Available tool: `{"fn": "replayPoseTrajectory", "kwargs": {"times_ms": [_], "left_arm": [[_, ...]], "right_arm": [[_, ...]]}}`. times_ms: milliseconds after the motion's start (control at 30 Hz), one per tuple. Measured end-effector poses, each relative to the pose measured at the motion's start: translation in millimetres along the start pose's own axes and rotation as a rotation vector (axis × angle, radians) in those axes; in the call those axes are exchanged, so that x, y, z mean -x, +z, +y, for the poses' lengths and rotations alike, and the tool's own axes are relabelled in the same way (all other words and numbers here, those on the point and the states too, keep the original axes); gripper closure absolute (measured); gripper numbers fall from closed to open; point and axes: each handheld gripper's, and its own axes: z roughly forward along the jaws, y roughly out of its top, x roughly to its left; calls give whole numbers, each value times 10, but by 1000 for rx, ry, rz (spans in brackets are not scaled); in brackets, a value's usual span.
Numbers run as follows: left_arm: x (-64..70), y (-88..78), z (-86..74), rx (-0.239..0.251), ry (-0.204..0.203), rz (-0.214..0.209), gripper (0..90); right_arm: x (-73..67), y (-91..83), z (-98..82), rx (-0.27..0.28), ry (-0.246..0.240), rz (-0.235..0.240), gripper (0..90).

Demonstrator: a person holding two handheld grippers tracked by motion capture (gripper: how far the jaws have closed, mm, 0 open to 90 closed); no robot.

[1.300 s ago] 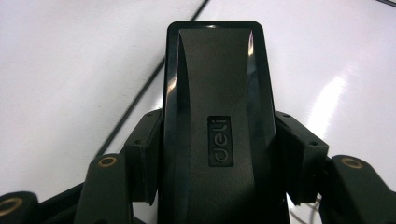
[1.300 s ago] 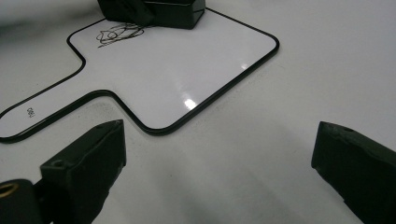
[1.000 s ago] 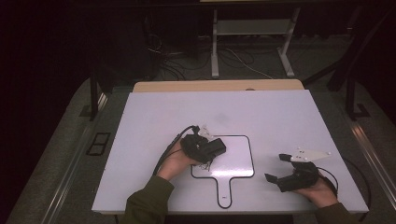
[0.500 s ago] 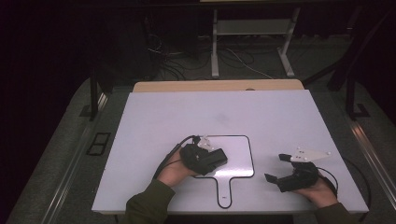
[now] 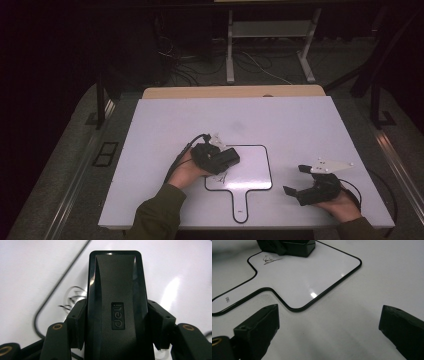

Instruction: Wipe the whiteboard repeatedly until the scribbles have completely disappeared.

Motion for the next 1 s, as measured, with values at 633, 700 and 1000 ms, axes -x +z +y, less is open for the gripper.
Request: {"fn": "replayPoseTrajectory", "kwargs": {"times_ms": [633,700,1000], "left_arm": [[173,-38,-28,-25,43,-7,390],[215,-52,-44,-29,50,-14,390],[417,-105,-121,-33,78,-31,390]], "right_arm": [[5,-1,-4,2,1,-1,19],[6,-1,-4,1,2,-1,19],[6,0,-3,0,0,-1,19]]}}
